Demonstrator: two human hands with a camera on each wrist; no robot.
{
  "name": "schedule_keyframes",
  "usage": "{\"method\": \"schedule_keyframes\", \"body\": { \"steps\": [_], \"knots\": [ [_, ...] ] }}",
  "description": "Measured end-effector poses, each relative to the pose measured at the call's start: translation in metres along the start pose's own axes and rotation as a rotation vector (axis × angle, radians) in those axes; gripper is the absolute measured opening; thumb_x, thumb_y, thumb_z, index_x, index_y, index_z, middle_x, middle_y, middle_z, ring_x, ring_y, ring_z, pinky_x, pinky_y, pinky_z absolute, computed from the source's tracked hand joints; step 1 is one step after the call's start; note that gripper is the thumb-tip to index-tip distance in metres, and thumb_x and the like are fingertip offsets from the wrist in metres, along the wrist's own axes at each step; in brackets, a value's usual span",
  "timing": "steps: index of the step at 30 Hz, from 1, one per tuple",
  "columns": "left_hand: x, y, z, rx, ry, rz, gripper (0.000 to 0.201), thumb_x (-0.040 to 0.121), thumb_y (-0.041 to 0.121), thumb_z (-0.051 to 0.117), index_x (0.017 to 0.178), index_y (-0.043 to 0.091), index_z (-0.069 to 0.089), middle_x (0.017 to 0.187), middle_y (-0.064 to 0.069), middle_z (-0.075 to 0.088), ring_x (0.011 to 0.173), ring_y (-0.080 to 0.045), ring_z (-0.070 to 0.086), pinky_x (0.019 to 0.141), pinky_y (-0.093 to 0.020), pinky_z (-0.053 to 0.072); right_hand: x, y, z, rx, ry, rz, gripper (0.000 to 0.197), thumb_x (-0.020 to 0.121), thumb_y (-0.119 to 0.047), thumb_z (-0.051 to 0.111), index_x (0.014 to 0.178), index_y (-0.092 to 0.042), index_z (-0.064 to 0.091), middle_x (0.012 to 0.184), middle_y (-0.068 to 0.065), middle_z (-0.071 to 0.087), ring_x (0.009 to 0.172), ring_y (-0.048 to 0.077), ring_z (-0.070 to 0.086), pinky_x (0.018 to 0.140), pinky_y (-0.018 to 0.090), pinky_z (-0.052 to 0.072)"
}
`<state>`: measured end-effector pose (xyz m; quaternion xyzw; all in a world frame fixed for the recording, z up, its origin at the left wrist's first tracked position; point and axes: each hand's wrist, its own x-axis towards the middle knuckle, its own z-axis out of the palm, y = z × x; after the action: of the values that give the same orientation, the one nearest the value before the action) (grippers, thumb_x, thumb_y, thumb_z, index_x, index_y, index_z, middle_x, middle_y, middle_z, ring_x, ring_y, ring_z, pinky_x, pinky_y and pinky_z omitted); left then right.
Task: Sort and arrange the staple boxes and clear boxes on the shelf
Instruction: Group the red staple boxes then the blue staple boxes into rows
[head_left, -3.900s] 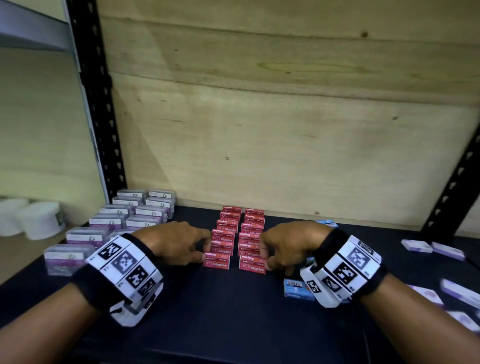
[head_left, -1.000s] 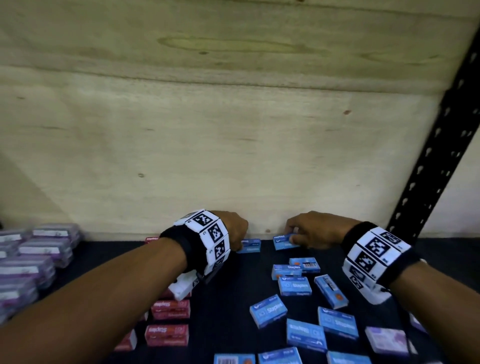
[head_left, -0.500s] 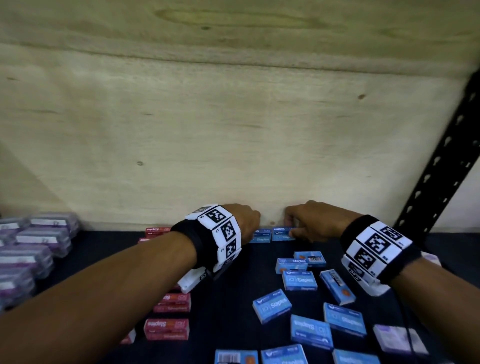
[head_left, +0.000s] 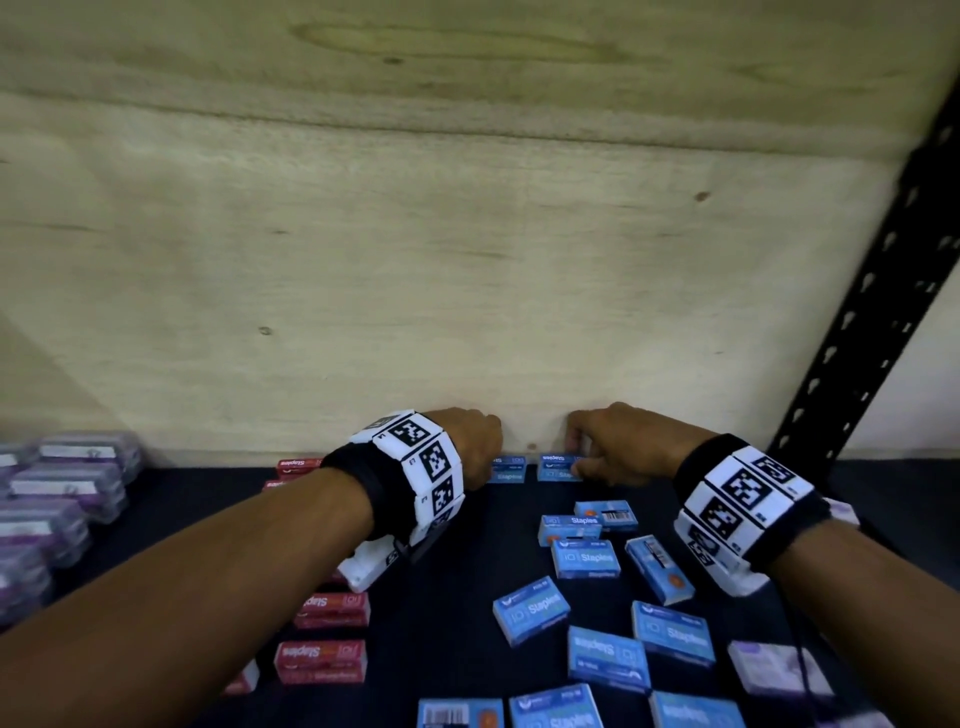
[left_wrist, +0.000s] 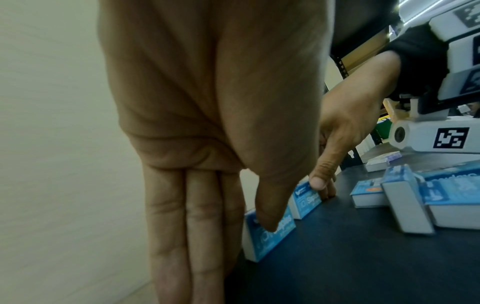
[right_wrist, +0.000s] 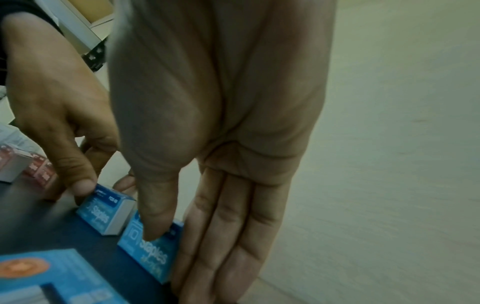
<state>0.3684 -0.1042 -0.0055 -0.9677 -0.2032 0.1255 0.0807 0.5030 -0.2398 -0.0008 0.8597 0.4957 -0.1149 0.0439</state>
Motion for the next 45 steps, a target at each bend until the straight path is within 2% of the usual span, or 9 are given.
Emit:
{"method": "schedule_keyframes", "body": {
  "steps": [2,5,9,15,21,28,35,39,45],
  "knots": [
    [0.002,0.000,0.005,-0.065,0.020,0.000,0.034,0.100,0.025,0.049,0.128,0.009,0.039,0.081,-0.001,0.048,0.074,-0.019,0.054,0.054,-0.024,0.035,-0.003,0.002,0.001,0.019,-0.012,0.017,0.031,0.094,-0.042,0.060,0.116,-0.024,0.049,0.108,0.001,0.063,0.096,0.020,0.060,0.087,0.035,0.050],
    [-0.006,0.000,0.004,-0.163,-0.017,-0.010,0.048,0.099,0.031,0.049,0.136,0.010,0.027,0.103,-0.009,0.057,0.094,-0.027,0.060,0.071,-0.032,0.044,-0.009,0.006,0.003,0.055,-0.041,0.040,0.037,0.096,-0.045,0.056,0.124,-0.025,0.042,0.117,0.001,0.063,0.100,0.020,0.060,0.089,0.034,0.049],
    [-0.021,-0.003,-0.007,-0.129,-0.023,-0.011,0.049,0.099,0.041,0.046,0.134,0.013,0.028,0.098,-0.004,0.054,0.083,-0.023,0.053,0.072,-0.032,0.042,-0.024,0.016,0.005,0.084,-0.079,0.051,0.032,0.096,-0.042,0.055,0.122,-0.028,0.043,0.120,-0.002,0.064,0.103,0.018,0.060,0.095,0.036,0.048],
    [-0.036,0.020,-0.030,-0.170,-0.036,0.174,0.037,0.095,0.048,0.052,0.117,0.019,0.057,0.114,-0.002,0.060,0.097,-0.023,0.057,0.081,-0.034,0.047,-0.044,0.030,0.007,0.212,-0.152,0.023,0.027,0.085,-0.026,0.075,0.108,-0.027,0.060,0.111,-0.006,0.068,0.104,0.014,0.064,0.097,0.030,0.049],
    [-0.033,0.042,-0.029,-0.181,-0.092,0.285,0.043,0.089,0.043,0.067,0.124,0.021,0.056,0.114,-0.001,0.060,0.088,-0.019,0.053,0.074,-0.031,0.044,-0.046,0.027,0.009,0.160,-0.140,0.019,0.042,0.081,-0.034,0.078,0.119,-0.027,0.060,0.118,-0.008,0.065,0.108,0.012,0.061,0.100,0.033,0.048],
    [-0.027,0.045,-0.024,-0.302,-0.154,0.298,0.020,0.093,0.021,0.066,0.112,0.017,0.062,0.092,-0.002,0.073,0.057,-0.008,0.059,0.062,-0.023,0.048,-0.042,0.024,0.011,0.058,-0.116,0.013,0.040,0.082,-0.038,0.076,0.117,-0.029,0.060,0.119,-0.007,0.064,0.109,0.014,0.061,0.097,0.034,0.048],
    [-0.027,0.020,-0.021,-0.267,-0.112,0.218,0.024,0.093,0.015,0.057,0.114,0.023,0.067,0.075,0.015,0.053,0.083,-0.013,0.057,0.076,-0.027,0.049,-0.040,0.025,0.012,0.042,-0.124,0.012,0.038,0.081,-0.037,0.077,0.114,-0.030,0.062,0.117,-0.009,0.063,0.108,0.013,0.060,0.094,0.032,0.047],
    [-0.028,0.009,-0.015,-0.373,-0.140,0.176,0.018,0.090,0.039,0.065,0.102,0.026,0.069,0.087,0.005,0.073,0.090,-0.015,0.067,0.080,-0.028,0.049,-0.035,0.024,0.011,0.038,-0.132,0.039,0.043,0.076,-0.038,0.082,0.112,-0.030,0.060,0.112,-0.010,0.062,0.109,0.014,0.060,0.094,0.032,0.048],
    [-0.025,0.002,-0.013,-0.451,-0.155,0.181,0.032,0.086,0.023,0.073,0.113,0.022,0.056,0.104,-0.003,0.072,0.098,-0.023,0.066,0.092,-0.038,0.051,-0.035,0.023,0.010,0.015,-0.124,0.030,0.037,0.077,-0.035,0.081,0.109,-0.028,0.063,0.112,-0.009,0.063,0.108,0.015,0.060,0.092,0.031,0.048]
  ]
}}
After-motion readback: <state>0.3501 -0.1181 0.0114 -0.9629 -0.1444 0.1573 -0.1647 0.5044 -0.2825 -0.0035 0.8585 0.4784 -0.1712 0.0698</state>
